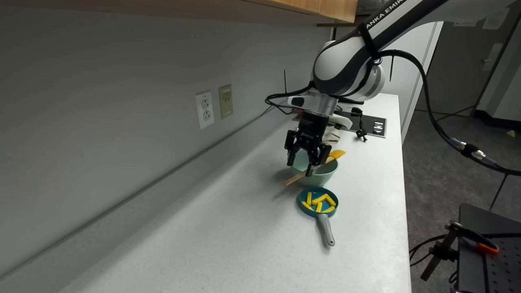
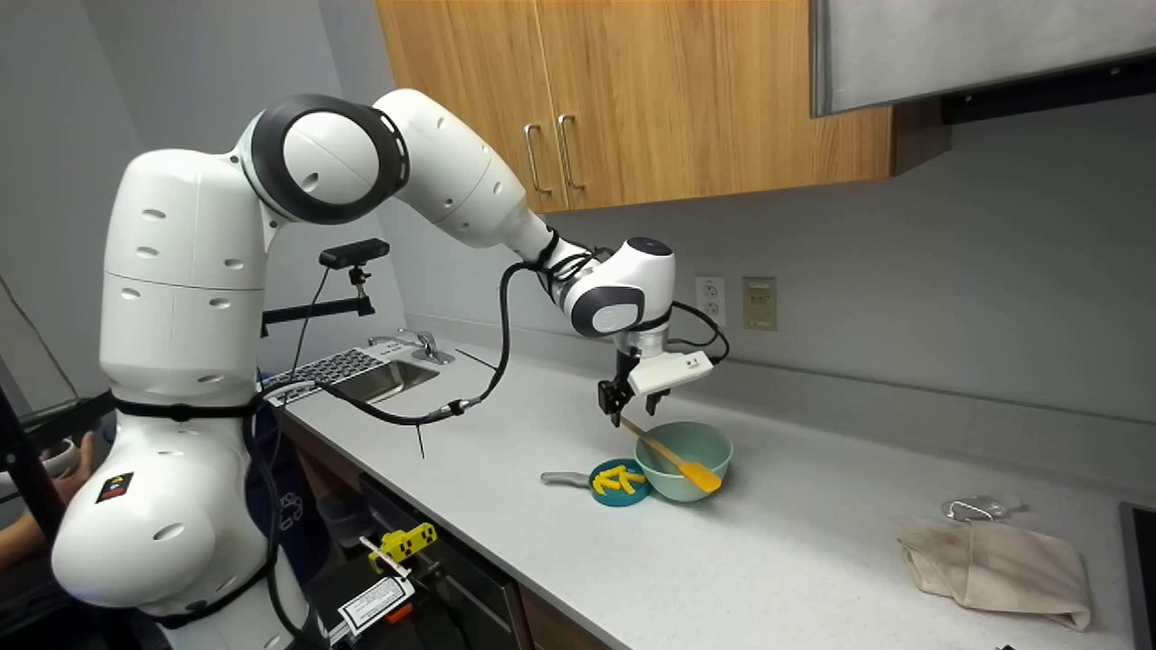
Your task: Use the wooden spatula to stir the yellow objects in the blue pan
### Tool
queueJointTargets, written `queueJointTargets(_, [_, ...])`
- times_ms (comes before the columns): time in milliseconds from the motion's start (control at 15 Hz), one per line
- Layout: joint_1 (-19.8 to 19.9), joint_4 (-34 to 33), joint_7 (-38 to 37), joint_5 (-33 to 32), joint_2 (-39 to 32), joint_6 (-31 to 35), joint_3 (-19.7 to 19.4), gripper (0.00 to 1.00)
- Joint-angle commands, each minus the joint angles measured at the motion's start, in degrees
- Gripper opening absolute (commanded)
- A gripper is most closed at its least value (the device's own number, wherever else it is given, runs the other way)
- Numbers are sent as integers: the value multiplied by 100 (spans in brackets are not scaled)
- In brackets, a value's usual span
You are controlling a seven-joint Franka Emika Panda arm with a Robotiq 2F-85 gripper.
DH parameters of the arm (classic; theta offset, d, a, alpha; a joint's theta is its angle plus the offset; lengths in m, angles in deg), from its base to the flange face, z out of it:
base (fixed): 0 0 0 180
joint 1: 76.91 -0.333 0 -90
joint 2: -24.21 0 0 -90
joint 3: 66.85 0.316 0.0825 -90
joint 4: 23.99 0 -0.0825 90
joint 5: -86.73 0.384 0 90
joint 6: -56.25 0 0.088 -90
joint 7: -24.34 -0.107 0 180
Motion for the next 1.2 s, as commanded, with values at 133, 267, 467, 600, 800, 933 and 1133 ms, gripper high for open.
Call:
queueJointTargets(133, [-11, 171, -162, 74, 373, -159, 26, 100])
queueJointTargets(267, [0, 421, -184, 137, 622, -117, 30, 100])
queueJointTargets(467, [-29, 966, -274, 205, 1142, -72, -23, 100])
queueJointTargets(600, [-85, 1313, -400, 184, 1511, -102, -80, 100])
queueJointTargets(800, [-231, 1738, -437, 9, 2071, -372, -161, 100])
queueJointTargets(933, [-385, 1932, -447, -289, 2387, -765, -220, 100])
queueJointTargets(1133, [-634, 2021, -542, -1009, 2718, -1476, -268, 100])
